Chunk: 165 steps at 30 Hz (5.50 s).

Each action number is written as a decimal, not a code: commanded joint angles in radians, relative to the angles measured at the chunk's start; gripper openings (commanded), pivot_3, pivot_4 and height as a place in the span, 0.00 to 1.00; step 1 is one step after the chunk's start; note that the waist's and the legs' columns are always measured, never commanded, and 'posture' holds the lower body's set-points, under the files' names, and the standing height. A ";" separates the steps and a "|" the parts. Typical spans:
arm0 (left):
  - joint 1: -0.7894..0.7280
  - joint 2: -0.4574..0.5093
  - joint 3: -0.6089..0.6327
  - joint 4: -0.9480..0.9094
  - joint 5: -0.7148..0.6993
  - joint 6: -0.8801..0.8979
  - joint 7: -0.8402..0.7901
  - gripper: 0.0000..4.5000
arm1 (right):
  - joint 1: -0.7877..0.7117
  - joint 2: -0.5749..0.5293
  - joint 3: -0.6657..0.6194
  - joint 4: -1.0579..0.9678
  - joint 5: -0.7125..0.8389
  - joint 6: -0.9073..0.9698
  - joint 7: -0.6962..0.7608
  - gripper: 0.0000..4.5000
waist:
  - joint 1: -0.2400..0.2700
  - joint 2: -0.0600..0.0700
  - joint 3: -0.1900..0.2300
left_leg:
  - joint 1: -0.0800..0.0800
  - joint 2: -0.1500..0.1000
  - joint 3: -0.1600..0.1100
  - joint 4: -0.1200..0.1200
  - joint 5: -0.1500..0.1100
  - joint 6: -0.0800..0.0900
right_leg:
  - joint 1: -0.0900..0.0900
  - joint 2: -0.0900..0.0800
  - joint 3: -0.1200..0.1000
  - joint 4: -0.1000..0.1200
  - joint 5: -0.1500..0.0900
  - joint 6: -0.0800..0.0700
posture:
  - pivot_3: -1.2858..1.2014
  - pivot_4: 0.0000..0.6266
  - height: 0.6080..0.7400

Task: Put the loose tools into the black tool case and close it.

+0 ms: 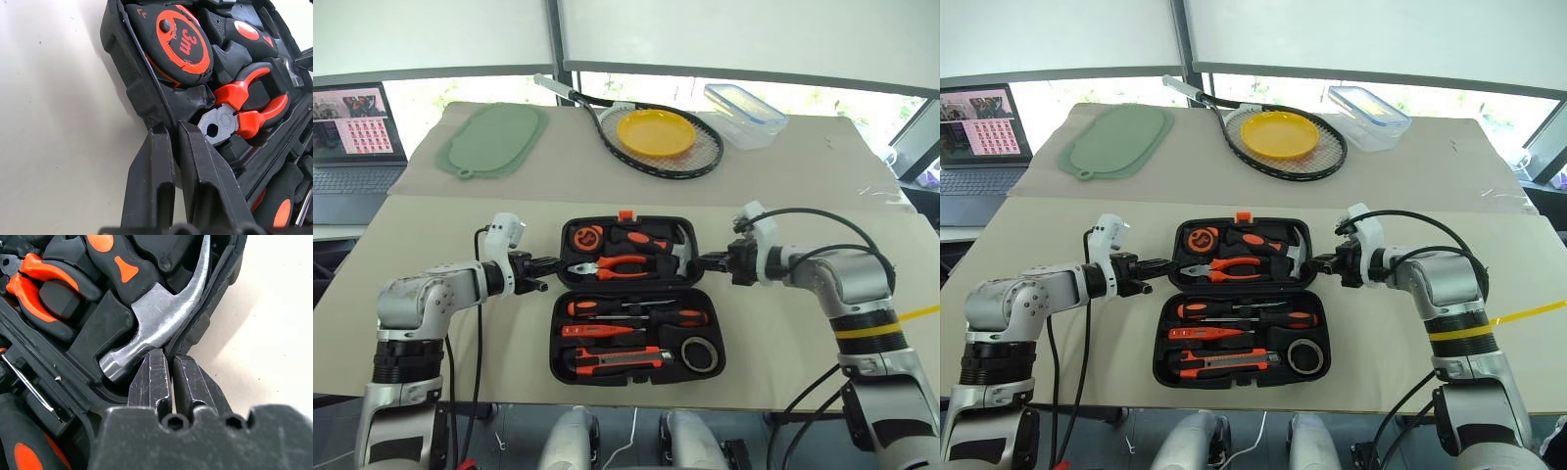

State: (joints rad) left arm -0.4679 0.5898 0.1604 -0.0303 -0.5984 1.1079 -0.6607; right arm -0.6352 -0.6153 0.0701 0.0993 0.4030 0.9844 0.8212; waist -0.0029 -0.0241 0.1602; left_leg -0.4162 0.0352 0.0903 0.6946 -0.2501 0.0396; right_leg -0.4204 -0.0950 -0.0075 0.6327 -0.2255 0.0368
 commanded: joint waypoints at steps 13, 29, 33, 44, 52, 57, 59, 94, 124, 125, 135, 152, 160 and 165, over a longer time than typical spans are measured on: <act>0.055 -0.054 -0.143 -0.131 0.299 -0.687 -0.019 0.01 | 0.030 0.067 -0.073 -0.227 -0.065 -0.284 -0.108 0.02 | 0.004 0.000 0.001 | -0.012 0.000 0.000 -0.001 0.000 0.000 | -0.008 0.000 -0.001 -0.002 0.002 0.002 | 0.52 0.24 0.99; 0.356 -0.072 -0.066 -0.188 0.466 -0.997 0.159 0.01 | 0.457 0.022 -0.068 -0.302 -0.335 -0.924 -0.185 0.02 | -0.001 0.000 0.001 | -0.003 0.000 0.002 -0.001 -0.003 0.003 | 0.000 -0.002 -0.001 -0.005 0.001 0.003 | 0.52 0.24 0.99; 0.466 -0.076 -0.013 -0.316 0.415 -0.925 0.172 0.21 | 0.564 -0.009 -0.119 -0.384 -0.289 -0.979 -0.150 0.22 | -0.005 0.000 0.001 | -0.001 0.001 0.002 -0.001 -0.003 0.003 | 0.000 -0.002 0.000 -0.004 0.000 0.002 | 0.52 0.24 0.99; 0.708 0.148 0.421 -0.532 -0.065 -0.421 -0.007 0.76 | 0.973 -0.283 -0.400 -0.700 0.079 -0.730 0.193 0.74 | 0.000 0.000 0.001 | 0.002 0.007 0.003 -0.001 -0.003 0.002 | 0.002 -0.001 -0.001 -0.003 -0.002 -0.001 | 0.52 0.24 0.99; 0.264 0.299 -0.010 -0.055 0.210 -0.669 -0.261 0.37 | 0.949 -0.378 -0.191 -0.695 0.100 -0.690 0.378 0.28 | 0.030 -0.002 0.000 | 0.012 0.009 0.004 0.000 -0.001 -0.001 | 0.006 0.003 -0.004 -0.004 -0.011 -0.006 | 0.52 0.24 0.99; 0.007 0.199 -0.219 0.183 0.365 -0.840 -0.326 0.01 | 0.798 -0.313 -0.052 -0.637 0.050 -0.691 0.356 0.00 | 0.023 -0.004 0.000 | 0.001 0.007 0.006 0.000 -0.002 0.000 | 0.001 0.004 -0.001 -0.004 -0.002 -0.004 | 0.52 0.24 0.99; -0.055 0.161 -0.259 0.254 0.408 -0.891 -0.333 0.01 | 0.763 -0.291 -0.026 -0.611 0.032 -0.698 0.350 0.00 | 0.025 -0.005 0.000 | 0.000 0.005 0.007 0.001 -0.002 -0.001 | 0.000 0.004 -0.002 -0.003 -0.002 -0.004 | 0.52 0.24 0.99; -0.168 0.117 -0.518 -0.010 0.447 -0.794 -0.622 0.01 | 0.652 -0.288 -0.167 -0.630 0.083 -0.531 0.237 0.00 | 0.019 -0.005 0.001 | -0.006 0.002 -0.001 0.004 -0.002 0.000 | -0.001 0.003 -0.003 -0.001 -0.002 0.000 | 0.52 0.24 0.99; -0.180 0.055 -0.530 0.051 0.507 -0.887 -0.612 0.01 | 0.568 -0.104 0.096 -0.470 -0.157 -0.569 0.069 0.00 | 0.018 -0.004 -0.002 | 0.010 0.001 -0.002 0.003 -0.003 0.001 | 0.014 0.002 -0.003 -0.003 -0.003 0.000 | 0.52 0.24 0.99; -0.181 0.053 -0.531 0.050 0.507 -0.887 -0.614 0.01 | 0.569 -0.099 0.100 -0.466 -0.165 -0.573 0.065 0.00 | 0.018 -0.004 -0.002 | 0.010 0.001 -0.002 0.003 -0.003 0.001 | 0.014 0.002 -0.003 -0.003 -0.003 0.000 | 0.52 0.24 0.99; -0.183 0.039 -0.546 0.060 0.518 -0.904 -0.625 0.01 | 0.553 -0.006 0.021 -0.488 -0.137 -0.615 -0.007 0.00 | 0.009 -0.004 -0.002 | 0.010 0.002 -0.002 0.002 -0.003 0.001 | 0.014 0.002 -0.003 -0.003 -0.003 0.000 | 0.52 0.24 0.99; -0.185 0.019 -0.559 0.086 0.532 -0.930 -0.620 0.01 | 0.640 -0.081 -0.098 -0.609 -0.045 -0.540 0.023 0.00 | 0.013 -0.004 -0.002 | 0.010 0.002 -0.002 0.001 -0.003 0.001 | 0.013 0.002 -0.003 -0.003 -0.004 0.000 | 0.52 0.24 0.99; -0.183 0.023 -0.558 0.089 0.534 -0.938 -0.622 0.00 | 0.691 -0.117 -0.109 -0.636 -0.007 -0.462 0.006 0.41 | 0.013 -0.004 -0.002 | 0.011 0.002 -0.002 0.001 -0.003 0.001 | 0.014 0.002 -0.003 -0.003 -0.004 0.000 | 0.52 0.24 0.99; -0.182 0.022 -0.559 0.088 0.535 -0.942 -0.622 0.00 | 0.672 -0.132 -0.030 -0.593 -0.105 -0.492 -0.012 0.55 | 0.013 -0.004 -0.002 | 0.010 0.002 -0.002 0.001 -0.003 0.001 | 0.014 0.002 -0.003 -0.003 -0.005 0.000 | 0.52 0.24 0.99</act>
State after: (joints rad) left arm -0.6703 0.6000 -0.3670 0.0339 -0.1019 0.1547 -1.2685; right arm 0.0515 -0.7330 0.0333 -0.4971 0.3279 0.5176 0.8218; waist 0.0102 -0.0277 0.1579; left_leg -0.4057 0.0373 0.0879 0.6951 -0.2528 0.0407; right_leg -0.4068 -0.0928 -0.0101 0.6294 -0.2301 0.0364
